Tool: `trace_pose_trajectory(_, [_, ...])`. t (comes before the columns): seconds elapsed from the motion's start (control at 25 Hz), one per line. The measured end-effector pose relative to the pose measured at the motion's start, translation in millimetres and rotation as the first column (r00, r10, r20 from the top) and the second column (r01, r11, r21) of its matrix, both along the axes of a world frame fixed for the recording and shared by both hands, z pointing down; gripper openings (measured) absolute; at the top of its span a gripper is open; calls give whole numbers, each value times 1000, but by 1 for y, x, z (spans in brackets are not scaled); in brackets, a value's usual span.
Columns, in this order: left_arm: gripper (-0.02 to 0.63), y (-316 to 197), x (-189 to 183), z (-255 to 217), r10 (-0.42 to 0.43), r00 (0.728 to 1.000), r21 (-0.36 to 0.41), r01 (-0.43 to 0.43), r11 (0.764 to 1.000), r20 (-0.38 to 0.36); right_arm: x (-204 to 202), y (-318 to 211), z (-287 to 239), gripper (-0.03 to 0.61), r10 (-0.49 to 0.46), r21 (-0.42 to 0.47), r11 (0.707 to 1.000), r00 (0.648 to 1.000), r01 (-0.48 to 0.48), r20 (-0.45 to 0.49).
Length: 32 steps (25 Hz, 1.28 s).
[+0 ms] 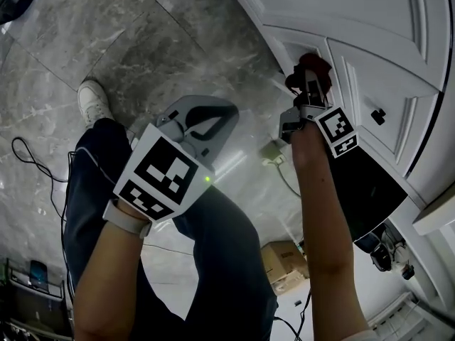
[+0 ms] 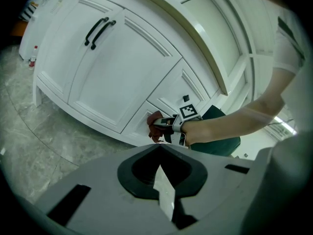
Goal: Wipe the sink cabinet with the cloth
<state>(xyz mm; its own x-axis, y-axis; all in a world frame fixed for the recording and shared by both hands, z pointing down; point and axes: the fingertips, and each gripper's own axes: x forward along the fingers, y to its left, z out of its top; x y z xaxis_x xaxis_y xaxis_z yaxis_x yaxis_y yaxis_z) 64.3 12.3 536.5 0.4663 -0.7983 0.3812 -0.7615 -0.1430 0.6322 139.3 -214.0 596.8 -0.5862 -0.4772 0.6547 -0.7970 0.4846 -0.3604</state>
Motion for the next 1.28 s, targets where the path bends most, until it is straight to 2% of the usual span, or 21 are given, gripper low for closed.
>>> trace_pose_trajectory(0.48, [11, -14, 34, 12, 50, 997, -24, -49, 999, 55, 84, -16, 3, 109, 35, 5, 999, 999, -35, -26])
trace_pose_trajectory(0.64, [11, -19, 55, 14, 105, 993, -23, -104, 994, 61, 113, -20, 5, 109, 59, 9, 998, 998, -59, -21])
trace_pose_trajectory(0.92, [11, -26, 79, 19, 154, 987, -24, -152, 988, 56, 118, -20, 8, 109, 101, -10, 995, 995, -101, 9])
trace_pose_trajectory(1.28, [11, -30, 67, 18, 119, 992, -20, -118, 993, 31, 120, -23, 44, 109, 130, -44, 991, 992, -130, -9])
